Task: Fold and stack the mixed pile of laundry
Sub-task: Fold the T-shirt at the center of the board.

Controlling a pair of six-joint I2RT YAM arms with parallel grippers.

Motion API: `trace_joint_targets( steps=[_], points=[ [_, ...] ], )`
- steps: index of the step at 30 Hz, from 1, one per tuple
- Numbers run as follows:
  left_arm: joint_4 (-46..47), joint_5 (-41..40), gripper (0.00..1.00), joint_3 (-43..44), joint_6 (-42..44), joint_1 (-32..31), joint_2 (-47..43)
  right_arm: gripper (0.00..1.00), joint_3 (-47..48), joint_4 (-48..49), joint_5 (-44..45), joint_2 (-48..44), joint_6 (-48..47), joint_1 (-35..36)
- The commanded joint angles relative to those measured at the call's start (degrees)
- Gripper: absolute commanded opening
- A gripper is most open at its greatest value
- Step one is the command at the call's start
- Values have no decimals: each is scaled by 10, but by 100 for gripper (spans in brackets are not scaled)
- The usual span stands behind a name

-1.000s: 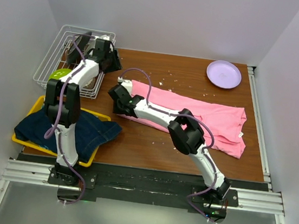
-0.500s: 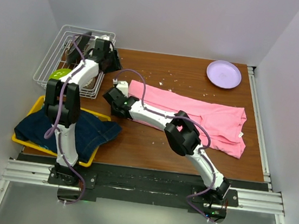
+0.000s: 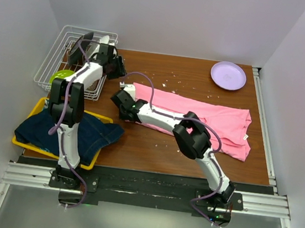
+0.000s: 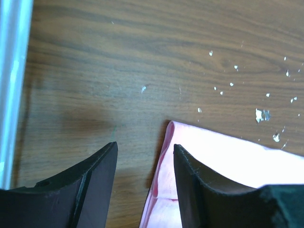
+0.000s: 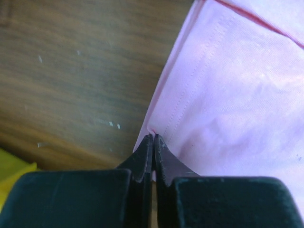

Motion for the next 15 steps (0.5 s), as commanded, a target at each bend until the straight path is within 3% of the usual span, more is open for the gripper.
trace_joint_targets(
  steps=[1,6,15],
  points=[
    [3,42,56,2,21,-11,19,0,-53,35,-70,-75,-4,-27],
    [3,49,56,-2,20,-19,32,0,-102,62,-111,-128,8,-50],
    [5,53,56,-11,14,-35,46,0,-133,74,-141,-143,24,-65]
  ],
)
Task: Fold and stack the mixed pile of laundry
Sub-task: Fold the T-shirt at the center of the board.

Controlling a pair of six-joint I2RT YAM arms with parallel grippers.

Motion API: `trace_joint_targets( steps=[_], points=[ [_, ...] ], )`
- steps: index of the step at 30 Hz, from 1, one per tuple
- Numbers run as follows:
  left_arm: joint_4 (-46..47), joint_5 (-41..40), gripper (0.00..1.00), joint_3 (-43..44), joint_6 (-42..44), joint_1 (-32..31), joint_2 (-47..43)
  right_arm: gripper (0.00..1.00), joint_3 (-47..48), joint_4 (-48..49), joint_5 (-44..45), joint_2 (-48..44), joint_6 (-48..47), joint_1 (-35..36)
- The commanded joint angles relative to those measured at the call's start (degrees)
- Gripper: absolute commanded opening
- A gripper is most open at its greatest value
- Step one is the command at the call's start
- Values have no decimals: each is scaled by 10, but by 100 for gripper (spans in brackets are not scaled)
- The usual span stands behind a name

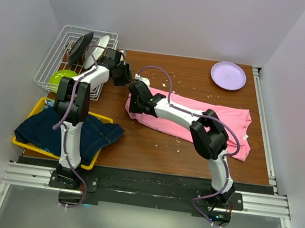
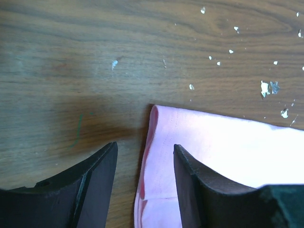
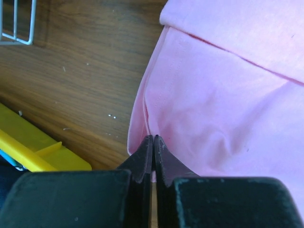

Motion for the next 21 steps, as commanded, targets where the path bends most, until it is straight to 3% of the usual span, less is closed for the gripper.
trace_joint_targets(
  steps=[1,9,21],
  points=[
    [6,9,56,-5,3,-6,14,0,-19,16,-20,-32,14,-2],
    [1,-6,55,-13,6,-12,17,0,-89,43,-16,-84,38,-23],
    [13,20,55,-37,-16,-19,8,0,-112,54,-24,-116,47,-45]
  ],
)
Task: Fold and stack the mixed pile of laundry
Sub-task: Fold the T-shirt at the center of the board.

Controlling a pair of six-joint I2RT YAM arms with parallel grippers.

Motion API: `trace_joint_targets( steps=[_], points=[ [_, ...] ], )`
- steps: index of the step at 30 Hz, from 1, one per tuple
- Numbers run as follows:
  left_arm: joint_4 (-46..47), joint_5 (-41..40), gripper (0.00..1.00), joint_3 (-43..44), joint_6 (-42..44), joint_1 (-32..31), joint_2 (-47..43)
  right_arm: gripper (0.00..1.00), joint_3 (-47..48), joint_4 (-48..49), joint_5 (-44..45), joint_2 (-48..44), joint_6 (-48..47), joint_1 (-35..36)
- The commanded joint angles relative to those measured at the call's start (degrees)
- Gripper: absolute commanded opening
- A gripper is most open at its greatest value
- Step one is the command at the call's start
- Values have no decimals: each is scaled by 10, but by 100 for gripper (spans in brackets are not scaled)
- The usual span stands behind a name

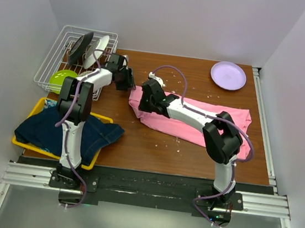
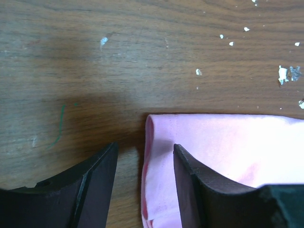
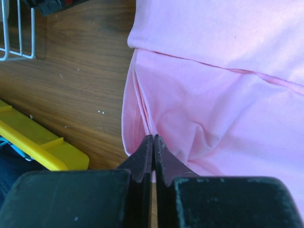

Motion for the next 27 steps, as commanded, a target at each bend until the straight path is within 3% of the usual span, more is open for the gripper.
trace_joint_targets(
  steps=[1,21,27],
  points=[
    [13,23,55,-26,-21,-4,-13,0,-11,16,-1,-32,7,-8],
    [46,54,56,-72,-95,-4,-32,0,-52,23,2,-79,8,-31],
    [60,62,52,-84,-109,-4,-34,0,-55,24,3,-81,8,-32]
  ],
)
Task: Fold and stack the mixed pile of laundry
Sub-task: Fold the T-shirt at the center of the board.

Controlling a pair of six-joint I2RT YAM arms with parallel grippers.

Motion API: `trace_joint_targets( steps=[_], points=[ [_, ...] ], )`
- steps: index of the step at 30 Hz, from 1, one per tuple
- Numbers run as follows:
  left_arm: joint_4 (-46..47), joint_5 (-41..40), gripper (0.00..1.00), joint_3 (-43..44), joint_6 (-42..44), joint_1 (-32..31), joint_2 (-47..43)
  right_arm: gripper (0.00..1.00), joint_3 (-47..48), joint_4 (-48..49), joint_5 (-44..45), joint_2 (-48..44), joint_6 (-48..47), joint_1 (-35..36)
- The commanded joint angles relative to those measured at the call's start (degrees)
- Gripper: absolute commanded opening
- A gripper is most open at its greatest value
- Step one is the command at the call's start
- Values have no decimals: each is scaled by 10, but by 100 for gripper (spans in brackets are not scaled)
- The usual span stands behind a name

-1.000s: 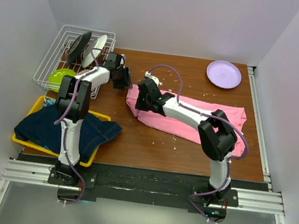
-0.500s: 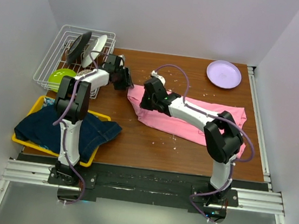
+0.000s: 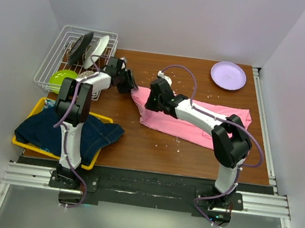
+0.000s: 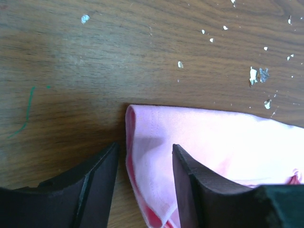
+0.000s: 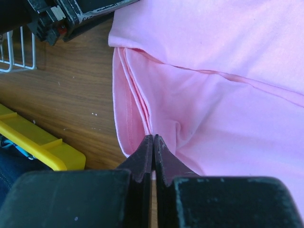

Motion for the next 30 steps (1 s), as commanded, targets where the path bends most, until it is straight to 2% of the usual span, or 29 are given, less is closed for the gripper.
trace_joint_targets(
  steps=[1,9,10,12,13,16,24,30],
  points=[
    [-9,17,50,-22,-21,-4,-12,0,-5,14,8,-24,3,-1],
    [2,-4,33,-6,-19,-4,-10,0,-9,25,-5,-27,5,1],
    [3,-16,25,-2,-15,-4,-11,0,-9,27,-9,-25,7,3],
    [3,-32,20,13,0,-4,-12,0,-8,39,-25,-20,13,8],
    [0,-53,11,18,4,-4,-13,0,-1,42,-28,-16,15,12],
    [2,-92,0,31,30,-4,-19,0,22,51,-36,4,24,36],
    [-11,-183,0,61,111,2,-25,0,102,78,-51,85,51,96],
    [8,-188,0,51,146,3,-45,0,145,71,-31,98,55,104]
  ],
)
